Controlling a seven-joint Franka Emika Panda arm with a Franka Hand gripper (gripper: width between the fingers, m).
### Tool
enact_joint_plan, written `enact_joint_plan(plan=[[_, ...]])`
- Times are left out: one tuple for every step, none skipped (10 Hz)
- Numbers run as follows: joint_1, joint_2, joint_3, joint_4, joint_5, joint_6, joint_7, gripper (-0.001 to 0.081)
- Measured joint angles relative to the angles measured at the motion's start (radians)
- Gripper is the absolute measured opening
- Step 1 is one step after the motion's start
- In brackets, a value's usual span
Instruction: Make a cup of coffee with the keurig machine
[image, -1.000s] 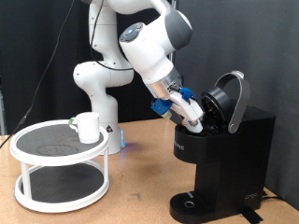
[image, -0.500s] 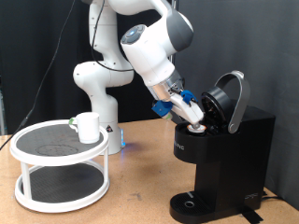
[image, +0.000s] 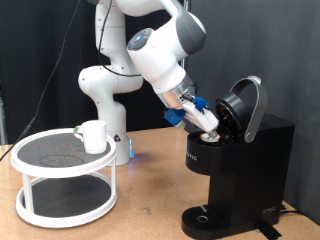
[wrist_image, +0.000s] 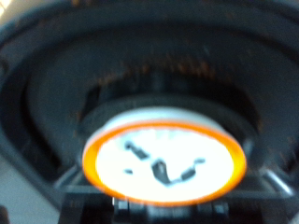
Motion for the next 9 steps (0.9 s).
enact_joint_plan(plan=[[-0.005, -0.018, -0.01, 0.0, 0.009, -0.022, -0.012, 0.0734], [-0.011, -0.04, -0.02, -0.002, 0.013, -0.038, -0.016, 0.0734], [-0.017, -0.066, -0.026, -0.009, 0.028, -0.024, -0.019, 0.0735], [-0.019, -0.108, -0.031, -0.045, 0.049, 0.013, -0.024, 0.0735], [-0.019, -0.104, -0.03, -0.043, 0.038, -0.003, -0.024, 0.0735], [-0.019, -0.105, -0.03, -0.042, 0.039, -0.015, -0.027, 0.0735], [-0.019, -0.115, -0.031, -0.041, 0.06, -0.028, -0.041, 0.0734], [-0.019, -0.137, -0.033, -0.038, 0.086, -0.047, -0.046, 0.0734], [-0.019, -0.165, -0.035, -0.034, 0.111, -0.062, -0.046, 0.0734]])
